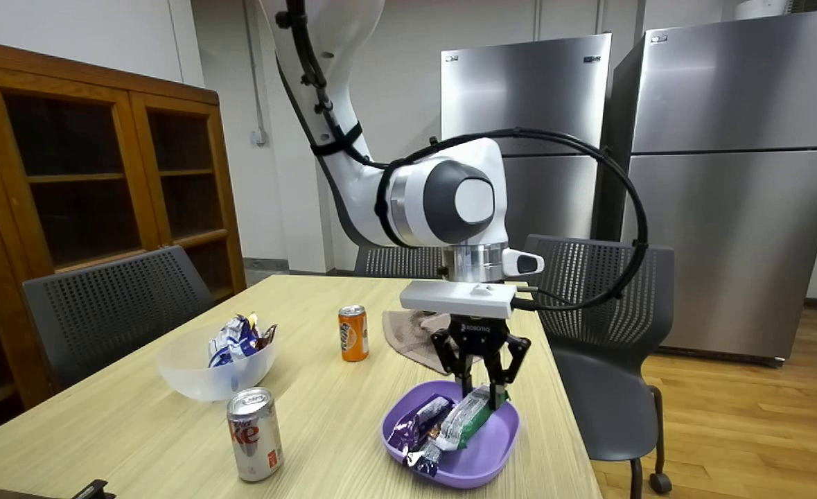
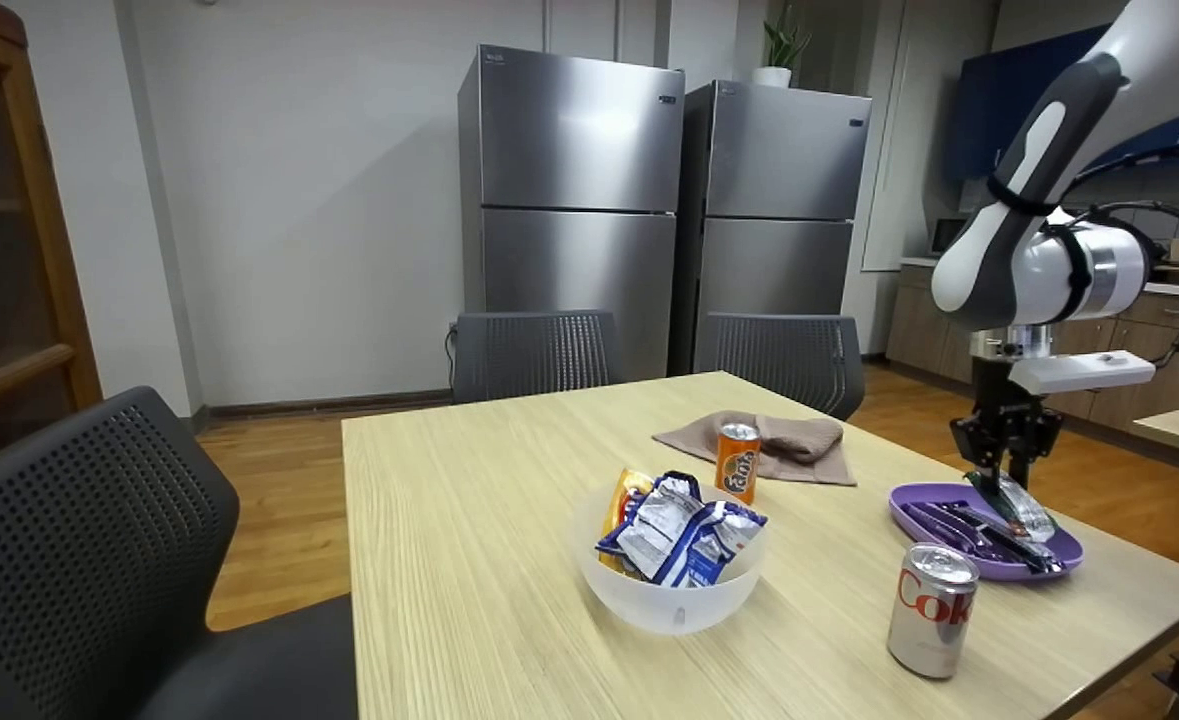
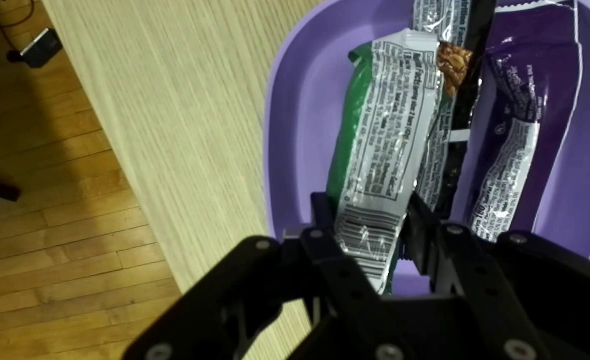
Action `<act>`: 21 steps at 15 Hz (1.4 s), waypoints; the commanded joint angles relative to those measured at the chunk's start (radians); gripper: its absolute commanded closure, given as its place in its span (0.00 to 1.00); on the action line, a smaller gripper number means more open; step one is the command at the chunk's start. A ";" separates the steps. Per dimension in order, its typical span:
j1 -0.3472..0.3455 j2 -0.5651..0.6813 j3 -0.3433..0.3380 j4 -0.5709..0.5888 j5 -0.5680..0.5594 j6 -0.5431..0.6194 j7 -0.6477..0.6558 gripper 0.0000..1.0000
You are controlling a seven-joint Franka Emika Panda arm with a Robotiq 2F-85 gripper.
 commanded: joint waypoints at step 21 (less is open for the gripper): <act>0.071 -0.514 0.078 -0.380 0.089 -0.070 -0.011 0.00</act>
